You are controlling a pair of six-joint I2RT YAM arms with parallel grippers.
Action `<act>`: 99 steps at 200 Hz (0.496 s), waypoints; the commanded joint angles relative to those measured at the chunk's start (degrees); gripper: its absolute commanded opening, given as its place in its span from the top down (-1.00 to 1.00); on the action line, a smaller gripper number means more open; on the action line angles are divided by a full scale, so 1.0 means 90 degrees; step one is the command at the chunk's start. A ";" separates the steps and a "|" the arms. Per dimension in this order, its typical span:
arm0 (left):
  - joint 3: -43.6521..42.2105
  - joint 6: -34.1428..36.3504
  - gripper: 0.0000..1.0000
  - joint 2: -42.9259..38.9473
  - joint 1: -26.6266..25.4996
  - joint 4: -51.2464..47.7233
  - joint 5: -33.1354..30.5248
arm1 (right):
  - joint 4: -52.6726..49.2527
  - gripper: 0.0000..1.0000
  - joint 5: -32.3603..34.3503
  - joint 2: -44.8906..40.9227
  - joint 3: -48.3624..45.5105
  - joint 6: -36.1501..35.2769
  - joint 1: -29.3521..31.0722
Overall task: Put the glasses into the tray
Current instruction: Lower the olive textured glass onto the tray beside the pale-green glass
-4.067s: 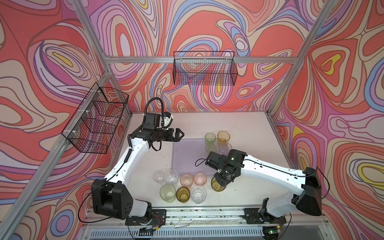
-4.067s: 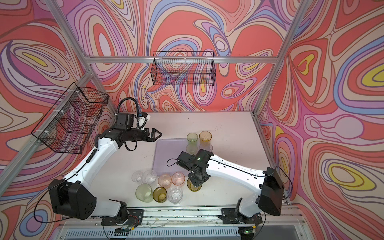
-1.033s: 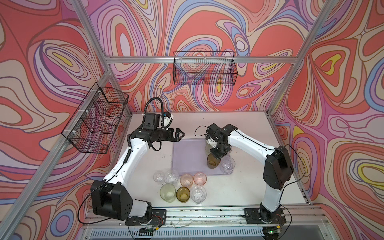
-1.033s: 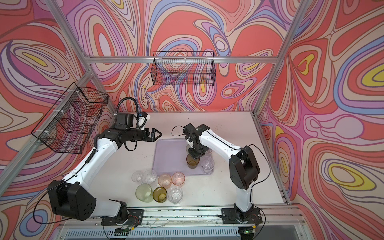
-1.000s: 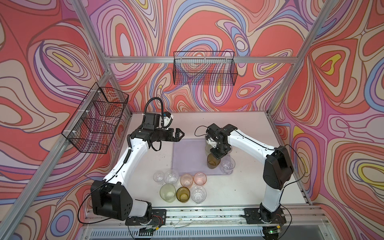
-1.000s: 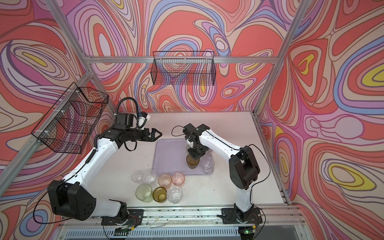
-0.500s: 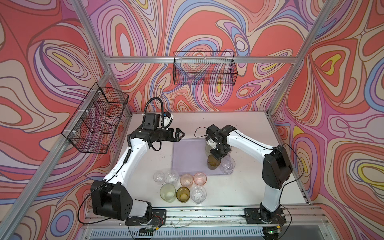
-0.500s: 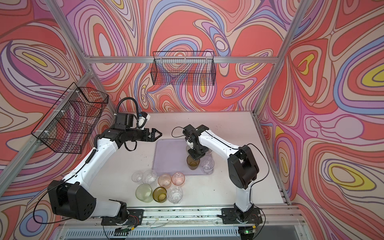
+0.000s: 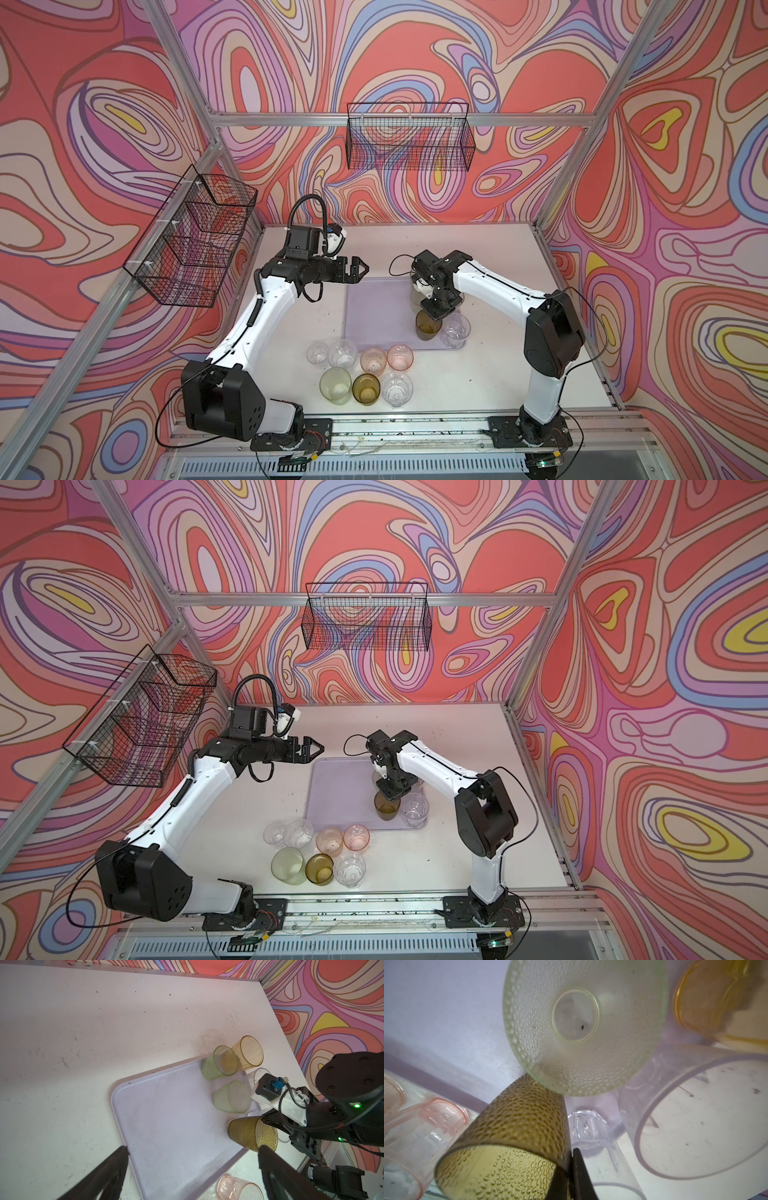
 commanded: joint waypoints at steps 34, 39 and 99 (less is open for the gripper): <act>-0.0061 0.0084 -1.00 -0.0140 -0.0015 0.0046 0.0011 | 0.0082 0.86 0.0028 0.0095 -0.0056 -0.0025 -0.0037; -0.0061 0.0086 -1.00 -0.0140 -0.0015 0.0046 0.0014 | 0.0082 0.85 0.0043 0.0085 -0.0064 -0.0034 -0.0038; -0.0061 0.0076 -1.00 -0.0130 -0.0015 0.0058 0.0023 | 0.0073 0.78 0.0083 0.0107 -0.0015 -0.0032 -0.0042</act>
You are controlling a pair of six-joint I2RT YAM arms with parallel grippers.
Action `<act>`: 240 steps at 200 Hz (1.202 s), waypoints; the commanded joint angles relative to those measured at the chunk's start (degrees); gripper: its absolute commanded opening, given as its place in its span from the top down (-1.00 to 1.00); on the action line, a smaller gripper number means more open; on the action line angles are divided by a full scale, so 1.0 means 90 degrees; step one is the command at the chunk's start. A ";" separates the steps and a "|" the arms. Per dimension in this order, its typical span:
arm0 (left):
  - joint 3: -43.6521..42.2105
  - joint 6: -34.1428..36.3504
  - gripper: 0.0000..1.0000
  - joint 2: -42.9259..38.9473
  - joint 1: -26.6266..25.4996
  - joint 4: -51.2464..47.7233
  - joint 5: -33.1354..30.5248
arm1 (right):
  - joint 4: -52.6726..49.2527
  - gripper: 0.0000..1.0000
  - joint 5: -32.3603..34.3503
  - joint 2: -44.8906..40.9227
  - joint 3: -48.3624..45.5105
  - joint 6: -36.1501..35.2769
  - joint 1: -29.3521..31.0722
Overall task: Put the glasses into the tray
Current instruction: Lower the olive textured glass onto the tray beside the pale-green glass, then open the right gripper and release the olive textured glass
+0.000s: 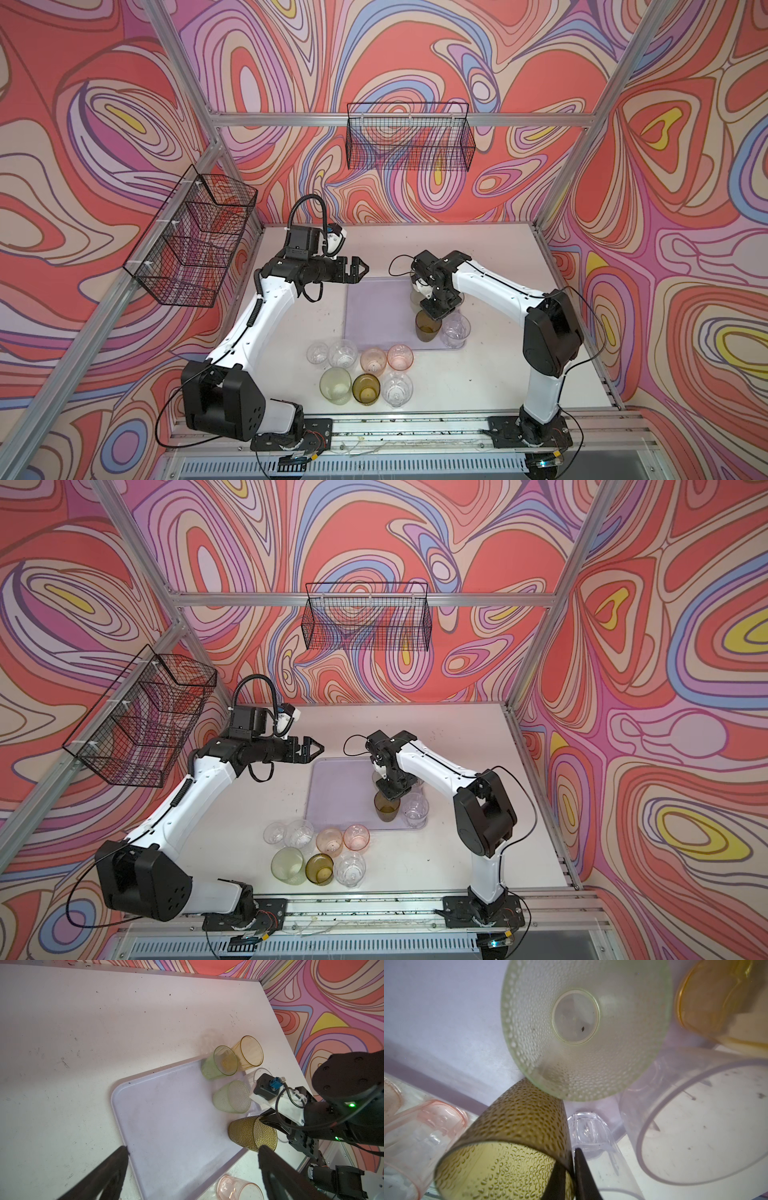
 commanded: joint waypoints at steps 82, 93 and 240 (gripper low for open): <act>-0.0041 0.0074 -1.00 -0.0100 -0.0010 0.0038 0.0017 | -0.0130 0.65 0.0129 0.0210 0.0372 -0.0027 -0.0031; -0.0041 0.0074 -1.00 -0.0100 -0.0015 0.0038 0.0009 | -0.0149 0.63 0.0177 0.0203 0.0422 -0.0027 -0.0028; -0.0022 0.0108 -1.00 -0.0120 -0.0016 -0.0024 -0.0050 | -0.0395 0.39 0.0339 -0.0405 0.1102 0.0203 -0.0034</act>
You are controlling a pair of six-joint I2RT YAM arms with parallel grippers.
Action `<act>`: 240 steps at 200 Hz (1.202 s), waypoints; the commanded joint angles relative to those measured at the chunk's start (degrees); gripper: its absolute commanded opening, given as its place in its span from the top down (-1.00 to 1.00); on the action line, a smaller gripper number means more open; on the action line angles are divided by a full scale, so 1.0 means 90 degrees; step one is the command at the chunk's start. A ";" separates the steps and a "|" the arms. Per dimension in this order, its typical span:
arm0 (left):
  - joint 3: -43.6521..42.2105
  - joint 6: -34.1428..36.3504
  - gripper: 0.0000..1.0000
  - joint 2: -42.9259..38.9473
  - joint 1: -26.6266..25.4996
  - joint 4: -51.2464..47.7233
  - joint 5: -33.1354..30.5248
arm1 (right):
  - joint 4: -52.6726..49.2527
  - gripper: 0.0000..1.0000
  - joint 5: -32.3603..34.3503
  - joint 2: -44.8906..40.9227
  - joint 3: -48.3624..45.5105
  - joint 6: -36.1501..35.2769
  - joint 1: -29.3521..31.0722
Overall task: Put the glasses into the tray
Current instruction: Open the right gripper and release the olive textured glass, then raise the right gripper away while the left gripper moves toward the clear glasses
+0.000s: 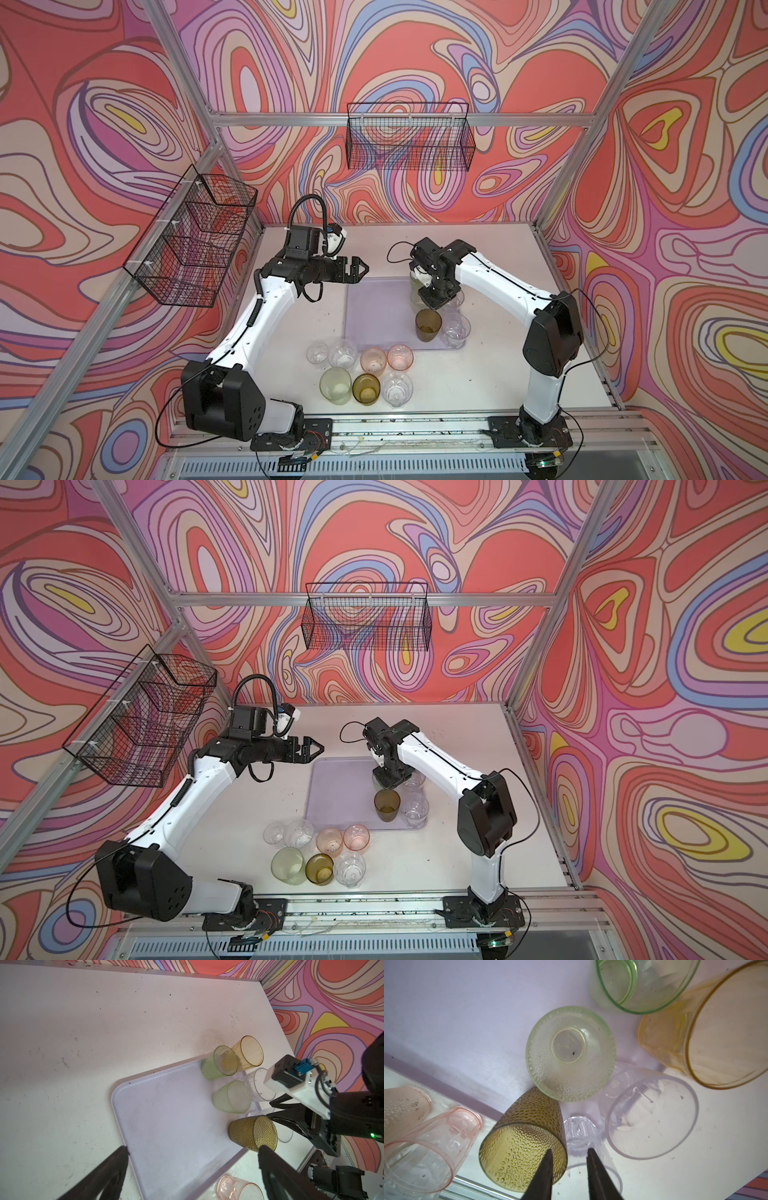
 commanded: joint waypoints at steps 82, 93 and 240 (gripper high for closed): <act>0.0042 0.0106 -1.00 -0.0100 -0.0017 -0.0124 -0.0128 | 0.1054 0.35 0.0465 -0.1402 -0.0349 0.0971 -0.0033; 0.0073 0.0087 -1.00 -0.0096 -0.0025 -0.0173 -0.0176 | 0.1223 0.35 0.0560 -0.1564 -0.0467 0.1054 -0.0033; 0.0818 -0.0605 -0.82 -0.0169 -0.0077 -0.2326 -0.1593 | 0.2754 -0.72 0.0733 -0.3006 -0.1846 0.1490 -0.0028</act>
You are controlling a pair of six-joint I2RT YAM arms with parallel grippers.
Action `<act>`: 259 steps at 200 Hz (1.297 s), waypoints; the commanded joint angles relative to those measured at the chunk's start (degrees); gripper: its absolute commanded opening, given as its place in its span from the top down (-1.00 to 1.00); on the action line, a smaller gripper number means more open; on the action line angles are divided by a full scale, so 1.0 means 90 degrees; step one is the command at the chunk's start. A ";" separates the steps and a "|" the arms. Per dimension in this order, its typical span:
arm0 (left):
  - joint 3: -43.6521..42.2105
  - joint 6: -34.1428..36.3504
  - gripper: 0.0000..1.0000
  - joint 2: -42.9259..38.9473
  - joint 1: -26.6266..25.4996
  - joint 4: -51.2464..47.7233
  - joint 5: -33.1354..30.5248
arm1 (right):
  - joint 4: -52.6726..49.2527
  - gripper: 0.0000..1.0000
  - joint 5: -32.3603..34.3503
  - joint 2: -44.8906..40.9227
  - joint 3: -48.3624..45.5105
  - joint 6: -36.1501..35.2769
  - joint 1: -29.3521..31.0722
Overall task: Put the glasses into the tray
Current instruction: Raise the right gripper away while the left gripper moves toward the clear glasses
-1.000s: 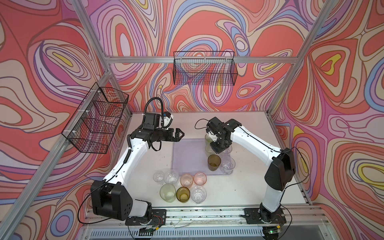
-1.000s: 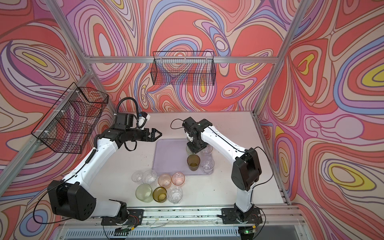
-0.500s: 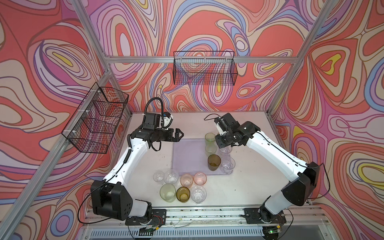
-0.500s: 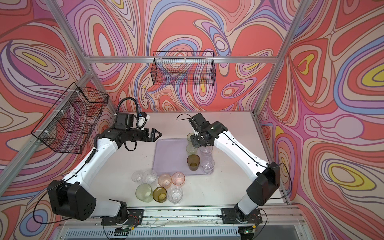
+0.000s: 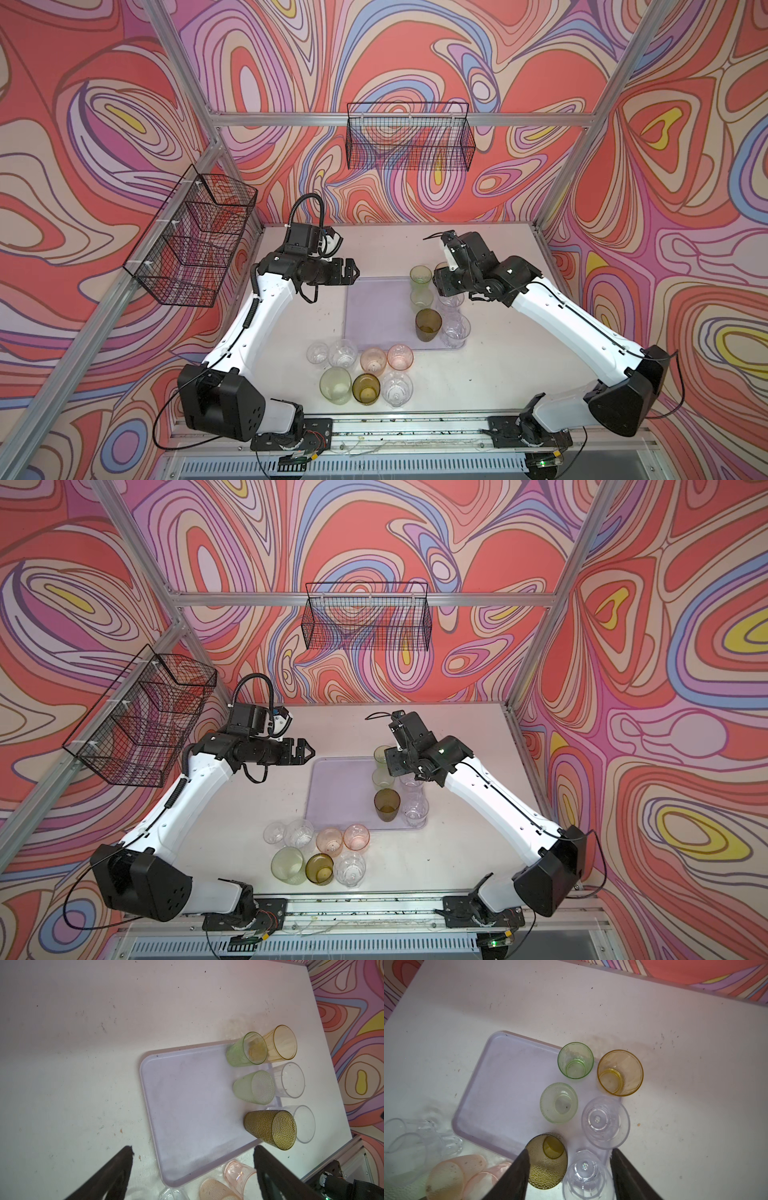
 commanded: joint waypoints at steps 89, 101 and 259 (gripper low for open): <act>0.0327 -0.0776 -0.67 -0.0238 -0.0016 -0.2353 -0.1332 | 0.0737 -0.97 0.0350 -0.0290 -0.0433 0.0014 -0.0033; 0.0235 -0.0802 -0.63 -0.0309 -0.0020 -0.2387 -0.1327 | 0.0750 -0.97 0.0433 -0.0301 -0.0462 0.0094 -0.0031; -0.1310 -0.2161 -0.43 -0.1289 0.0879 -0.2938 -0.1349 | 0.0510 -0.84 -0.0105 -0.0249 -0.0372 0.0088 -0.0033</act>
